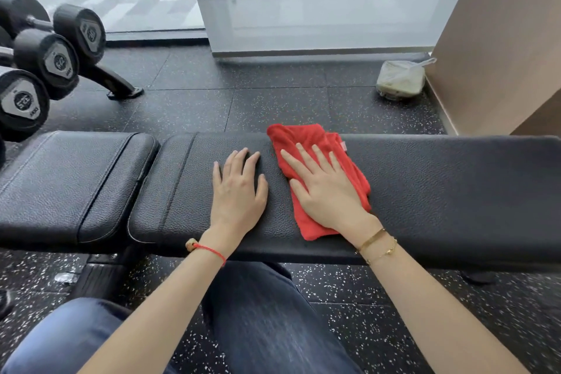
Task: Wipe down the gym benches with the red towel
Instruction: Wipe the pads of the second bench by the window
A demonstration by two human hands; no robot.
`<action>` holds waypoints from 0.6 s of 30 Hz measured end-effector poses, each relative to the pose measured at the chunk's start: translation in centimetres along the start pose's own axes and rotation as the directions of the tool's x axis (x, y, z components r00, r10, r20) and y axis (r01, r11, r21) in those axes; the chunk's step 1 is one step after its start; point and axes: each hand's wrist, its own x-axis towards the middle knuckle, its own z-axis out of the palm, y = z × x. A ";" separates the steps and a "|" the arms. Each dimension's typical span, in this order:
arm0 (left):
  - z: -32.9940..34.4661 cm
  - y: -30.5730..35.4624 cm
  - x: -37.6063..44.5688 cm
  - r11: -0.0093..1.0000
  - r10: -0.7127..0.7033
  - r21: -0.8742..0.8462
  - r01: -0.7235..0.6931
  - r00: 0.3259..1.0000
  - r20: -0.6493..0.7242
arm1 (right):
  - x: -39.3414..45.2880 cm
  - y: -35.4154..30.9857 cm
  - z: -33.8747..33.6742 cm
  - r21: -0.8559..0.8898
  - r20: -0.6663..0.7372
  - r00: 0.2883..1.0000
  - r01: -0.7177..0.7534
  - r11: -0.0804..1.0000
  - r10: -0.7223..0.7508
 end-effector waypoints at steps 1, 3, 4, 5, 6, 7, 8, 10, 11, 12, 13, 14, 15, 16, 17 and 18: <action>0.0 0.0 0.0 1.000 -0.002 -0.002 0.002 1.000 -0.005 | -0.6 0.8 -0.2 0.002 0.004 1.000 -0.006 1.000 0.006; 0.0 -0.1 0.0 1.000 -0.003 -0.004 0.003 1.000 -0.013 | -1.0 2.6 -0.7 0.003 0.001 0.999 -0.054 0.999 0.054; 0.0 -0.1 -0.1 1.000 -0.004 -0.003 0.004 1.000 -0.014 | -0.8 3.4 -1.0 0.002 0.000 0.996 -0.094 0.996 0.094; 0.0 0.0 -0.1 1.000 -0.003 -0.002 0.003 1.000 -0.014 | -0.4 4.0 -1.2 0.001 0.001 0.991 -0.134 0.991 0.134; 0.0 0.1 -0.1 1.000 -0.002 -0.001 0.002 1.000 -0.013 | 0.0 4.4 -1.3 -0.006 0.003 0.986 -0.166 0.986 0.166; 0.0 0.2 -0.1 1.000 -0.001 0.000 0.001 1.000 -0.012 | 0.3 4.3 -1.3 -0.020 0.003 0.982 -0.189 0.982 0.189; 0.0 0.2 -0.2 1.000 0.000 -0.001 0.000 1.000 -0.010 | 0.6 4.0 -1.2 -0.036 -0.001 0.979 -0.204 0.978 0.204; 0.0 0.2 -0.2 1.000 0.003 0.002 -0.003 1.000 -0.007 | 0.7 2.6 -0.8 -0.041 -0.015 0.978 -0.211 0.977 0.210; 0.1 0.1 -0.2 1.000 0.005 0.010 -0.004 1.000 -0.005 | 0.6 1.7 -0.5 -0.033 -0.023 0.981 -0.195 0.980 0.195; 0.1 0.0 -0.2 1.000 0.003 0.016 -0.003 1.000 -0.006 | 0.4 0.7 -0.2 -0.023 -0.030 0.986 -0.164 0.986 0.163; 0.2 -0.1 -0.2 1.000 0.000 0.016 0.001 1.000 -0.011 | 0.3 -0.2 0.1 -0.019 -0.036 0.992 -0.122 0.992 0.122; 0.2 -0.1 -0.2 1.000 -0.003 0.014 0.003 1.000 -0.018 | 0.3 -1.0 0.4 -0.022 -0.044 0.995 -0.087 0.996 0.086; 0.2 -0.1 -0.1 1.000 -0.003 0.009 0.003 1.000 -0.025 | 0.4 -1.5 0.5 -0.031 -0.051 0.997 -0.068 0.997 0.066; 0.2 0.0 0.0 1.000 -0.003 0.004 0.003 1.000 -0.030 | 0.8 -1.7 0.6 -0.041 -0.054 0.997 -0.061 0.997 0.059; 0.2 0.0 0.0 1.000 -0.004 -0.001 0.004 1.000 -0.030 | 1.1 -1.9 0.5 -0.050 -0.052 0.997 -0.061 0.997 0.058; 0.1 0.1 0.0 1.000 -0.006 -0.003 0.006 1.000 -0.026 | 1.3 -2.0 0.5 -0.057 -0.049 0.997 -0.061 0.996 0.058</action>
